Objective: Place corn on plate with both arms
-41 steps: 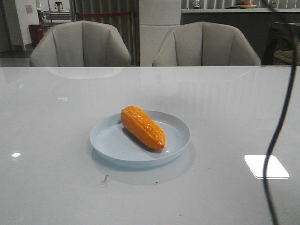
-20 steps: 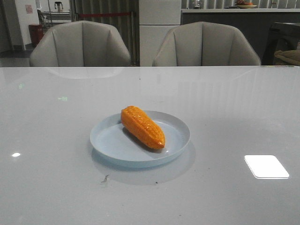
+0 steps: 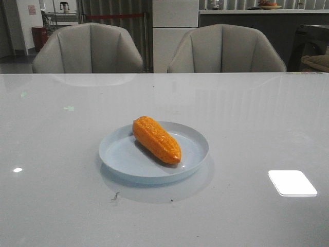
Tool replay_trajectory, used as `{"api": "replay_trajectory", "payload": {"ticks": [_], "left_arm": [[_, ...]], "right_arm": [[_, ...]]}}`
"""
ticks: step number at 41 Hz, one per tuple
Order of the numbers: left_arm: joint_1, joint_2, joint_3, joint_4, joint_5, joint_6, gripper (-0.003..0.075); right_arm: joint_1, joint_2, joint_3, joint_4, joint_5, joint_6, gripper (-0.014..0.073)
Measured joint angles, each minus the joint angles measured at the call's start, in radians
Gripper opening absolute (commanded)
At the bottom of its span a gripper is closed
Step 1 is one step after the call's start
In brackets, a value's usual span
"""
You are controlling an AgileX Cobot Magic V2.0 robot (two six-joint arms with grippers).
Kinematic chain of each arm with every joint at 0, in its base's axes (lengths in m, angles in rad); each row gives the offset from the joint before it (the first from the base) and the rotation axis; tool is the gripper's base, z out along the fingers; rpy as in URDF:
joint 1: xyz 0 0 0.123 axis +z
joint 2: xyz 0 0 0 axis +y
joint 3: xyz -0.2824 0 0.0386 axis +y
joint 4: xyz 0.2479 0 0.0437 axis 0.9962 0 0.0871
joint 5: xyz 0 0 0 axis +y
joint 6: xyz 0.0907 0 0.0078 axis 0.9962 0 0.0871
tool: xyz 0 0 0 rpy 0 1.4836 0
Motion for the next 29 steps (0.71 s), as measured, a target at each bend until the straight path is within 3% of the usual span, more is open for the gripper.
{"api": "replay_trajectory", "payload": {"ticks": [8, 29], "left_arm": [[0.0, 0.0, 0.0, 0.004, 0.0, 0.0, 0.0452], [0.0, 0.0, 0.0, 0.006, 0.0, 0.0, 0.0452]], "right_arm": [[0.0, -0.1, 0.02, 0.004, -0.014, 0.007, 0.0519], [0.0, -0.102, 0.02, 0.005, -0.017, 0.007, 0.051]]}}
